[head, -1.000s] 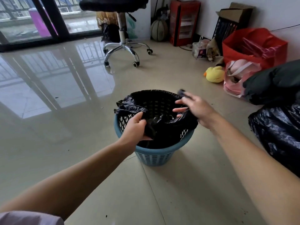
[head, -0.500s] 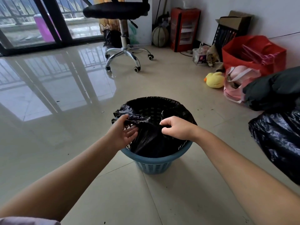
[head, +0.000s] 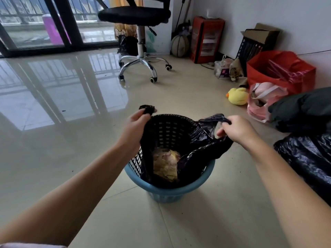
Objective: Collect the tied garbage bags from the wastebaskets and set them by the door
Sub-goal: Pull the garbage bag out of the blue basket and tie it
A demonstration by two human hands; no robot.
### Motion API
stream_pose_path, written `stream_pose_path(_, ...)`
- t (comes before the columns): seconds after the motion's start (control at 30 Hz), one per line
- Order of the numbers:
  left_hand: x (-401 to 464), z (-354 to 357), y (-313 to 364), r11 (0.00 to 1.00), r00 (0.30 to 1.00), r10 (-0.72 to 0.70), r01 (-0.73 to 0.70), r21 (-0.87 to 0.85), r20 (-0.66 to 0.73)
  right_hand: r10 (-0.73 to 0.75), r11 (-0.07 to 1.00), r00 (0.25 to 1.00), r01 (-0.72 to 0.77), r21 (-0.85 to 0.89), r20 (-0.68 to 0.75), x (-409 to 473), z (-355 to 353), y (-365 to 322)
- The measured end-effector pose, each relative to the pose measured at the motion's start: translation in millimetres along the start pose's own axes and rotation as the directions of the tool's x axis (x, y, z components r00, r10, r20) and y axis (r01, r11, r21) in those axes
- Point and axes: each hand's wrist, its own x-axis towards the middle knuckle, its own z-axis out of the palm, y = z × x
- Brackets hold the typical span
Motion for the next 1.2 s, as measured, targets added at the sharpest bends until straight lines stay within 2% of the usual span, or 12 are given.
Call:
stream_pose_path(0.13, -13, 26, -12, 0.955, 0.985, 0.069, -0.111, 0.274, 0.156, -0.155, 0.879, 0.987, 0.123, 0.46, 0.032, -21, 11, -49)
stream_pose_path(0.2, -14, 35, -15, 0.865, 0.948, 0.186, -0.284, 0.414, 0.26, -0.244, 0.794, 0.956, 0.102, 0.599, 0.16, -33, 19, -66)
stream_pose_path(0.27, -19, 45, -18, 0.81, 0.91, 0.149, -0.336, 0.481, 0.386, -0.29, 0.775, 0.904, 0.03, 0.631, 0.313, -38, 25, -74)
stream_pose_path(0.37, -38, 51, -26, 0.926, 0.877, -0.072, -0.119, 0.359, 0.475, -0.299, 0.866, 0.886, 0.096, 0.491, 0.355, -41, 25, -71)
stream_pose_path(0.43, -41, 44, -31, 0.954, 0.899, -0.168, 0.045, 0.297, 0.403, -0.302, 0.906, 0.909, 0.179, 0.384, 0.287, -38, 25, -64)
stream_pose_path(0.53, -7, 17, -32, 0.958, 0.968, -0.248, 0.242, 0.154, 0.021, -0.325, 0.939, 0.92, 0.342, -0.045, 0.217, -35, 24, -58)
stream_pose_path(0.6, 28, -5, -35, 0.935, 0.917, -0.354, 0.352, -0.042, -0.182, -0.367, 0.86, 0.89, 0.436, -0.266, 0.272, -38, 26, -59)
stream_pose_path(0.77, 85, -8, -44, 0.811, 0.825, -0.565, 0.547, -0.208, -0.031, -0.393, 0.731, 0.829, 0.544, -0.412, 0.399, -53, 26, -58)
stream_pose_path(0.93, 100, 19, -34, 0.927, 0.929, -0.358, 0.342, -0.156, -0.094, -0.189, 0.806, 0.912, 0.355, -0.473, 0.364, -38, 20, -34)
stream_pose_path(1.03, 84, 31, -32, 0.985, 0.995, -0.099, 0.097, 0.144, 0.001, -0.106, 0.876, 0.975, 0.185, -0.445, 0.197, -24, 24, -18)
stream_pose_path(1.13, 50, 44, -42, 0.775, 0.951, 0.131, -0.275, 0.569, 0.28, -0.141, 0.949, 0.981, 0.173, -0.264, 0.134, -21, 30, -25)
stream_pose_path(1.2, 28, 51, -53, 0.678, 0.906, 0.123, -0.375, 0.632, 0.405, -0.232, 0.958, 0.966, 0.248, -0.147, 0.118, -23, 32, -39)
